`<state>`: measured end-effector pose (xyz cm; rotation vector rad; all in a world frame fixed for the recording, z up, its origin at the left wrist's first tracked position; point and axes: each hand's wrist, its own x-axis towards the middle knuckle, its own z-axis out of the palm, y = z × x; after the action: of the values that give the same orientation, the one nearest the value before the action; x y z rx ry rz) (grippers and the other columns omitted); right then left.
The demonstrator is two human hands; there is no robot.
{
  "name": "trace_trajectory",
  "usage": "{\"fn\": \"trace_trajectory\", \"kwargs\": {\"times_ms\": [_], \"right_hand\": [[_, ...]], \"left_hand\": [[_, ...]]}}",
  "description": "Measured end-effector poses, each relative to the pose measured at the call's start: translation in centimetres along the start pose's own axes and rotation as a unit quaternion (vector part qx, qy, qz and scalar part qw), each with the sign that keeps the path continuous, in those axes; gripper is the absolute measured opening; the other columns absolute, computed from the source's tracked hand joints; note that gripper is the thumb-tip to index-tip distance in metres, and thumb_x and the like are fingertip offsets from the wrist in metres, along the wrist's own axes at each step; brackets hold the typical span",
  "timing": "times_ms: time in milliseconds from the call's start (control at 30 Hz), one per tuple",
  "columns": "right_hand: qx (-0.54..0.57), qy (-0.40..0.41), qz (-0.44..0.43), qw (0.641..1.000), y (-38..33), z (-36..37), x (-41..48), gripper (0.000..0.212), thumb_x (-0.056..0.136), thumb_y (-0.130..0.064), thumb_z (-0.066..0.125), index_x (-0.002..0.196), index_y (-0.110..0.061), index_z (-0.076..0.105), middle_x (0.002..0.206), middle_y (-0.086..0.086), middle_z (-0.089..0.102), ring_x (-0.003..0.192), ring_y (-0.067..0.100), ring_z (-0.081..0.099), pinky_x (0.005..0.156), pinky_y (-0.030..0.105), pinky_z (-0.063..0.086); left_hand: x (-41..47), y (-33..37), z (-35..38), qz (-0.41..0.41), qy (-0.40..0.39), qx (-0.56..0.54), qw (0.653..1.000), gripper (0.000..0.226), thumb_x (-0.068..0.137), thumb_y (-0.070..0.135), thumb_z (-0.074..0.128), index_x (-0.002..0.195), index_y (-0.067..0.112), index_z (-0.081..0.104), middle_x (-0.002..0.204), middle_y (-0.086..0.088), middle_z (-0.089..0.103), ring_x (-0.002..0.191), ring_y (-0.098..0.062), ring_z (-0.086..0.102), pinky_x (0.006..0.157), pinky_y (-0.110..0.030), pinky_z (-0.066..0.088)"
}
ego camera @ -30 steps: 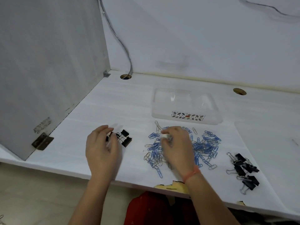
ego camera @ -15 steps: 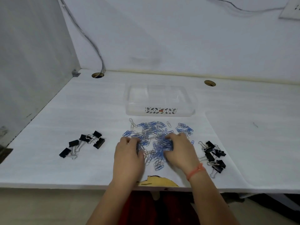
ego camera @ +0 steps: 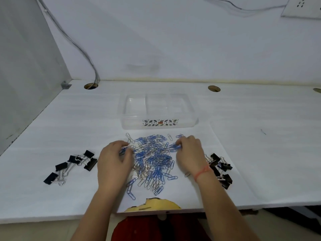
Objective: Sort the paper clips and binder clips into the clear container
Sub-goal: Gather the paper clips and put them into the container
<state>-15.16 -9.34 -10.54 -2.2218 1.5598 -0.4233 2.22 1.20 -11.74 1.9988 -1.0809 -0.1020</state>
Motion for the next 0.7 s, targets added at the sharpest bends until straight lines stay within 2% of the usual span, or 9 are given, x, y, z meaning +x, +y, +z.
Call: {"fn": "trace_trajectory", "kwargs": {"times_ms": [100, 233, 300, 400, 467, 533, 633, 700], "right_hand": [[0.036, 0.013, -0.013, 0.999, -0.2, 0.1, -0.7, 0.038, 0.087, -0.003, 0.040, 0.119, -0.014, 0.057, 0.121, 0.008, 0.051, 0.115, 0.024, 0.040, 0.098, 0.032, 0.037], [0.066, 0.091, 0.053, 0.992, 0.2, 0.1, 2.1, 0.037, 0.089, -0.005, 0.040, 0.121, -0.009, 0.057, 0.122, 0.015, 0.051, 0.116, 0.030, 0.040, 0.099, 0.034, 0.035], [0.049, 0.087, 0.059, 0.993, -0.1, 0.9, 3.0, 0.035, 0.090, -0.007, 0.040, 0.121, -0.009, 0.058, 0.122, 0.015, 0.053, 0.115, 0.030, 0.041, 0.100, 0.034, 0.034], [0.054, 0.054, -0.002, 0.997, -1.4, 2.3, 2.6, 0.033, 0.091, -0.006, 0.040, 0.113, -0.013, 0.064, 0.118, 0.008, 0.057, 0.112, 0.023, 0.044, 0.097, 0.028, 0.037], [0.097, 0.011, -0.037, 0.995, -2.1, 2.5, 2.3, 0.034, 0.090, -0.003, 0.040, 0.103, -0.014, 0.069, 0.112, 0.006, 0.061, 0.109, 0.021, 0.048, 0.093, 0.026, 0.038], [0.150, 0.006, -0.033, 0.988, -2.5, 2.2, 2.6, 0.035, 0.089, -0.001, 0.039, 0.095, -0.014, 0.071, 0.109, 0.006, 0.065, 0.107, 0.020, 0.053, 0.089, 0.024, 0.039], [0.123, 0.072, -0.009, 0.990, -2.3, 2.5, 3.7, 0.033, 0.090, -0.003, 0.041, 0.108, -0.012, 0.067, 0.114, 0.009, 0.062, 0.112, 0.023, 0.049, 0.091, 0.025, 0.037], [0.082, 0.047, -0.025, 0.995, -2.6, 2.9, 4.2, 0.036, 0.090, -0.004, 0.041, 0.117, -0.012, 0.063, 0.120, 0.010, 0.057, 0.116, 0.025, 0.045, 0.096, 0.026, 0.036]], "left_hand": [[0.5, -0.2, -0.1, 0.001, 0.013, -0.014, 1.000, 0.021, 0.087, 0.017, 0.057, 0.104, 0.016, 0.069, 0.110, 0.001, 0.068, 0.108, -0.018, 0.057, 0.087, -0.028, 0.040], [2.8, -0.7, 0.7, 0.028, -0.043, 0.004, 0.999, 0.027, 0.093, 0.021, 0.051, 0.115, 0.012, 0.065, 0.123, -0.005, 0.064, 0.116, -0.024, 0.056, 0.097, -0.036, 0.042], [3.4, -0.5, 1.3, 0.034, -0.074, 0.000, 0.997, 0.026, 0.095, 0.022, 0.048, 0.113, 0.013, 0.064, 0.114, -0.007, 0.068, 0.107, -0.027, 0.061, 0.091, -0.037, 0.046], [2.9, -0.2, 1.8, 0.054, -0.091, -0.018, 0.994, 0.020, 0.093, 0.023, 0.049, 0.103, 0.020, 0.067, 0.095, 0.002, 0.071, 0.087, -0.019, 0.064, 0.078, -0.032, 0.049], [2.6, -0.3, 1.7, 0.039, -0.095, -0.069, 0.992, 0.016, 0.091, 0.024, 0.052, 0.091, 0.026, 0.068, 0.083, 0.003, 0.072, 0.079, -0.019, 0.066, 0.073, -0.038, 0.054], [2.5, -0.6, 1.7, 0.001, -0.092, -0.138, 0.986, 0.015, 0.090, 0.024, 0.056, 0.084, 0.028, 0.069, 0.074, -0.001, 0.071, 0.074, -0.021, 0.067, 0.070, -0.046, 0.056], [2.9, -1.0, 1.9, -0.038, -0.088, -0.188, 0.977, 0.015, 0.086, 0.032, 0.056, 0.093, 0.033, 0.069, 0.082, 0.001, 0.072, 0.080, -0.023, 0.069, 0.076, -0.050, 0.056], [3.5, -1.2, 2.2, 0.015, -0.094, -0.074, 0.993, 0.027, 0.086, 0.039, 0.047, 0.104, 0.033, 0.066, 0.101, 0.003, 0.069, 0.097, -0.022, 0.062, 0.087, -0.046, 0.050]]}}
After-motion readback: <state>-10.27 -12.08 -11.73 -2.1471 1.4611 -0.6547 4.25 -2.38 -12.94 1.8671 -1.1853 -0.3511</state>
